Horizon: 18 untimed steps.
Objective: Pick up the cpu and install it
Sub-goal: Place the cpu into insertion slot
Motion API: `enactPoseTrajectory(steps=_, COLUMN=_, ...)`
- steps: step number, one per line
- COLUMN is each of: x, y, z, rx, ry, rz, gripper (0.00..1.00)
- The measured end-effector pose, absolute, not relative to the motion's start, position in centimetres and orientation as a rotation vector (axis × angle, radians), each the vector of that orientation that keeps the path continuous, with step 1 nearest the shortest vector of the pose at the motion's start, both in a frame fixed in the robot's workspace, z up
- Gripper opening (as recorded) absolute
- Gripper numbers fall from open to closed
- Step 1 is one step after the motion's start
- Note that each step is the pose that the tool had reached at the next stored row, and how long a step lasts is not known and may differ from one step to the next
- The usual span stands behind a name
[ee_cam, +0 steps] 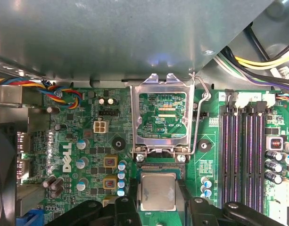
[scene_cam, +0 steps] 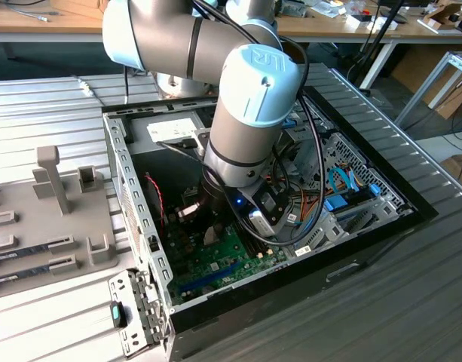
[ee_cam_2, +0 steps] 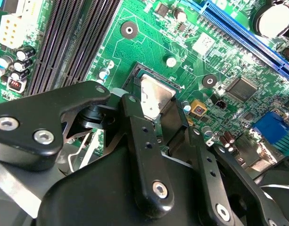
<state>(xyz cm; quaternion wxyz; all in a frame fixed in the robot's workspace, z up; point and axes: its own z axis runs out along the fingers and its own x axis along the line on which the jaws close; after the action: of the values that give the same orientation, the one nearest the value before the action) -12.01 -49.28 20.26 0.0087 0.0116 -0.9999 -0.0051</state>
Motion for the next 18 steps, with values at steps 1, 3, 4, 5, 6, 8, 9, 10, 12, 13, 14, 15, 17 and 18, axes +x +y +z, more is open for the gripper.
enactPoseTrajectory(steps=1, x=-12.01, y=-49.28, z=20.28, rx=0.036, ry=-3.124, rz=-0.016, gripper=0.42)
enactPoseTrajectory(steps=3, x=-12.01, y=-49.28, z=20.38, rx=0.036, ry=-3.124, rz=-0.017, gripper=0.42)
enactPoseTrajectory(steps=4, x=-12.01, y=-49.28, z=20.41, rx=0.036, ry=-3.124, rz=-0.016, gripper=0.42)
enactPoseTrajectory(steps=5, x=-12.01, y=-49.28, z=20.44, rx=0.036, ry=-3.124, rz=-0.016, gripper=0.42)
enactPoseTrajectory(steps=6, x=-12.01, y=-49.28, z=20.52, rx=0.036, ry=-3.124, rz=-0.016, gripper=0.42)
enactPoseTrajectory(steps=8, x=-12.01, y=-49.28, z=20.60, rx=0.036, ry=-3.124, rz=-0.016, gripper=0.42)
enactPoseTrajectory(steps=9, x=-12.01, y=-49.28, z=20.60, rx=0.036, ry=-3.124, rz=-0.016, gripper=0.42)
enactPoseTrajectory(steps=10, x=-12.01, y=-49.28, z=20.61, rx=0.036, ry=-3.124, rz=-0.016, gripper=0.42)
enactPoseTrajectory(steps=12, x=-12.00, y=-49.29, z=20.61, rx=0.036, ry=-3.124, rz=-0.016, gripper=0.42)
enactPoseTrajectory(steps=13, x=-11.99, y=-49.29, z=20.60, rx=0.036, ry=-3.124, rz=-0.015, gripper=0.42)
enactPoseTrajectory(steps=14, x=-11.97, y=-49.29, z=20.60, rx=0.036, ry=-3.124, rz=-0.015, gripper=0.42)
enactPoseTrajectory(steps=15, x=-11.91, y=-49.30, z=20.60, rx=0.036, ry=-3.124, rz=-0.015, gripper=0.42)
enactPoseTrajectory(steps=17, x=-11.84, y=-49.31, z=20.59, rx=0.036, ry=-3.123, rz=-0.015, gripper=0.42)
enactPoseTrajectory(steps=18, x=-11.84, y=-49.31, z=20.59, rx=0.036, ry=-3.123, rz=-0.015, gripper=0.42)
